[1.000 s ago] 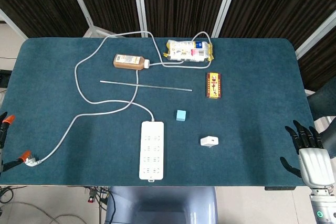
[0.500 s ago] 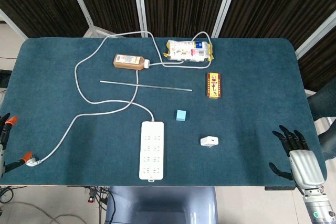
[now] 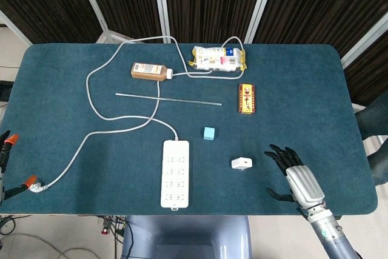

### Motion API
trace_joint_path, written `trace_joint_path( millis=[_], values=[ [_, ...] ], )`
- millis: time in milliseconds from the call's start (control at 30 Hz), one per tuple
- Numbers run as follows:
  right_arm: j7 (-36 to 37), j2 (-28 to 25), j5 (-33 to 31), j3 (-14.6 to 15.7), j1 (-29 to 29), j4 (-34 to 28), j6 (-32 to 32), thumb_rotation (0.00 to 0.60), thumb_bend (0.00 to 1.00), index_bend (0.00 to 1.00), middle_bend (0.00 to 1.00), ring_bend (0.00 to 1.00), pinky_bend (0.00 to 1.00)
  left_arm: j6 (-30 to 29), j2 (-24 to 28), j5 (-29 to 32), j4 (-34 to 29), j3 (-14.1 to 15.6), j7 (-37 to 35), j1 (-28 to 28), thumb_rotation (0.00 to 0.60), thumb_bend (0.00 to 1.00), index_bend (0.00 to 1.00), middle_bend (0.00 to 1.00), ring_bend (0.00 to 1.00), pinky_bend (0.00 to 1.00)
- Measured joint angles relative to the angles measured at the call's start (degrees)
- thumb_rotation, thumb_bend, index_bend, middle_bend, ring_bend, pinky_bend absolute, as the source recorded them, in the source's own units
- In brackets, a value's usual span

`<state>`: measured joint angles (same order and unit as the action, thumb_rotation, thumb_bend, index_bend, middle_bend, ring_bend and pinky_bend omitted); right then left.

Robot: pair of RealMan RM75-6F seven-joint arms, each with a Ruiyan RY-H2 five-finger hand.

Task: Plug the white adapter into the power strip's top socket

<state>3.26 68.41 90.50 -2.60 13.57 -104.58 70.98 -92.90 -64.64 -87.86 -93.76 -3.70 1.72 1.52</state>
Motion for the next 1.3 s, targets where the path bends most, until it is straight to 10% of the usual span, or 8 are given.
trace_joint_path(
  millis=[600,1300],
  values=[
    [-26.37,11.82,-24.69,-6.58,10.86,-2.68,-9.87,0.600,0.31,0.28,0.29,0.18,0.00,1.18,0.88,1.96,-0.75,-0.53,-0.73,-0.01,0.600,0.12,0.10,0.00,0.00,0.00],
    [-30.46,19.79,-34.91,-7.11,15.50,6.62,-9.12,0.600,0.36,0.43,0.39,0.23,0.00,1.95,0.92,2.74,-1.22,-0.67,0.03,0.15,0.600,0.12,0.11,0.00,0.00,0.00]
  ],
)
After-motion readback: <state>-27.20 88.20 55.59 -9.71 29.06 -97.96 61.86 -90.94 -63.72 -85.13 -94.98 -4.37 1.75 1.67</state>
